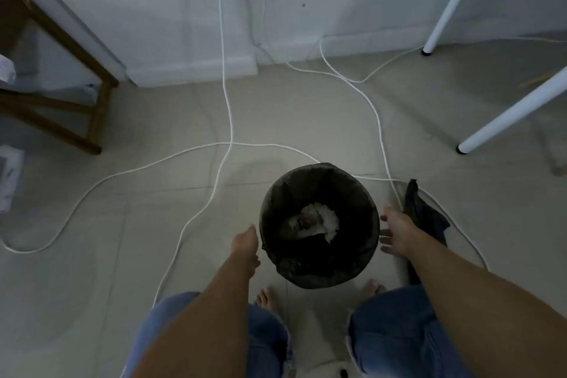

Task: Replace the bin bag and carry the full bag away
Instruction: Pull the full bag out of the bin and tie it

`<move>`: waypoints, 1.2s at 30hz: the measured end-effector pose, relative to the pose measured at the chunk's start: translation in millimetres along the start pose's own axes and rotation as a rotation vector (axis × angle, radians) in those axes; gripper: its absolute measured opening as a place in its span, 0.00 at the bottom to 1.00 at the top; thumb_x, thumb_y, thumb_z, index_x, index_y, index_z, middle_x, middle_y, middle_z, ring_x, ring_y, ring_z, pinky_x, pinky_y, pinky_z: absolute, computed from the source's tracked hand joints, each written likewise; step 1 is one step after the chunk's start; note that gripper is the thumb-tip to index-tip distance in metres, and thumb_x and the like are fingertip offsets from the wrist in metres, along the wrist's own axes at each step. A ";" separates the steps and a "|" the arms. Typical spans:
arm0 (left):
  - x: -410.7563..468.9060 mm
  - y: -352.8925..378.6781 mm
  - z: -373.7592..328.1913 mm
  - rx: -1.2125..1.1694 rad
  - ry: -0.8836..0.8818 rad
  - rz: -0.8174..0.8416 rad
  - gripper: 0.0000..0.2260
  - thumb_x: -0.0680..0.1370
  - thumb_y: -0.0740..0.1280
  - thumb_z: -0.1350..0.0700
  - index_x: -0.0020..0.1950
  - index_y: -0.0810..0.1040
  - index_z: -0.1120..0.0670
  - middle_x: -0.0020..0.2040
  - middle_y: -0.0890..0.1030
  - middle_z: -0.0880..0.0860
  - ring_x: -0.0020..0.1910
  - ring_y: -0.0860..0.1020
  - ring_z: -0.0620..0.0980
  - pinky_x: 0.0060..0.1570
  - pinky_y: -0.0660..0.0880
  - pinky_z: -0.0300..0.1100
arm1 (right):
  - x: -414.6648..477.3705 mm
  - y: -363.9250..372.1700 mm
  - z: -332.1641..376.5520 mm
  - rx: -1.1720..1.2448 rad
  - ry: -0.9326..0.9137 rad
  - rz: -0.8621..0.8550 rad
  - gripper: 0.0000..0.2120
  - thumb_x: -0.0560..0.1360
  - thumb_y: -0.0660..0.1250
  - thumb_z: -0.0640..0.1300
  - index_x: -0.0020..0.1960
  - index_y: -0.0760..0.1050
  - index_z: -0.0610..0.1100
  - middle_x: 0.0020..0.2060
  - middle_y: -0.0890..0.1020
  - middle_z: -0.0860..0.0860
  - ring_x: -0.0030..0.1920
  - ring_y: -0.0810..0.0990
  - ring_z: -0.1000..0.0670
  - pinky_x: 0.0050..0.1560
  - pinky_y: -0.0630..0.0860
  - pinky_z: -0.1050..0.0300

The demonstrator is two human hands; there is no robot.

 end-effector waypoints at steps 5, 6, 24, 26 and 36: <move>12.7 8.9 11.0 -0.109 -0.071 0.131 0.14 0.81 0.58 0.50 0.54 0.74 0.60 0.52 0.76 0.60 0.47 0.73 0.58 0.39 0.73 0.47 | 6.6 8.6 -15.7 0.090 0.083 0.048 0.15 0.81 0.52 0.50 0.49 0.74 0.43 0.46 0.78 0.40 0.44 0.76 0.42 0.52 0.74 0.46; 15.6 10.0 12.3 -0.123 -0.070 0.151 0.12 0.81 0.59 0.53 0.53 0.76 0.60 0.50 0.78 0.60 0.46 0.76 0.58 0.38 0.75 0.46 | 7.4 10.2 -18.0 0.084 0.072 0.052 0.14 0.81 0.52 0.46 0.47 0.74 0.42 0.43 0.78 0.41 0.43 0.75 0.42 0.50 0.75 0.46; 15.9 -2.0 -2.4 -0.111 0.086 -0.062 0.07 0.78 0.64 0.63 0.39 0.74 0.58 0.39 0.76 0.57 0.39 0.75 0.53 0.45 0.74 0.48 | 11.9 4.3 2.4 0.109 -0.085 -0.100 0.14 0.78 0.56 0.32 0.36 0.72 0.39 0.35 0.77 0.44 0.36 0.74 0.47 0.40 0.75 0.51; 14.8 -5.1 -1.5 -0.104 0.113 -0.083 0.08 0.78 0.63 0.62 0.39 0.74 0.58 0.40 0.76 0.57 0.41 0.76 0.55 0.41 0.73 0.47 | 11.1 0.7 3.4 0.123 -0.100 -0.136 0.12 0.78 0.56 0.33 0.39 0.73 0.40 0.37 0.78 0.44 0.36 0.75 0.47 0.41 0.75 0.52; -0.8 -10.5 -9.5 0.055 0.239 -0.088 0.10 0.78 0.64 0.61 0.37 0.72 0.58 0.32 0.66 0.54 0.29 0.63 0.50 0.28 0.62 0.42 | -19.5 4.0 21.0 0.165 -0.175 -0.108 0.10 0.77 0.62 0.35 0.36 0.71 0.41 0.33 0.72 0.45 0.32 0.68 0.49 0.45 0.79 0.49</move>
Point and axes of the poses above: each hand's wrist, its own x-axis towards the middle knuckle, its own y-axis out of the palm, z = x × y, the point moved 3 cm from there along x, towards the middle knuckle
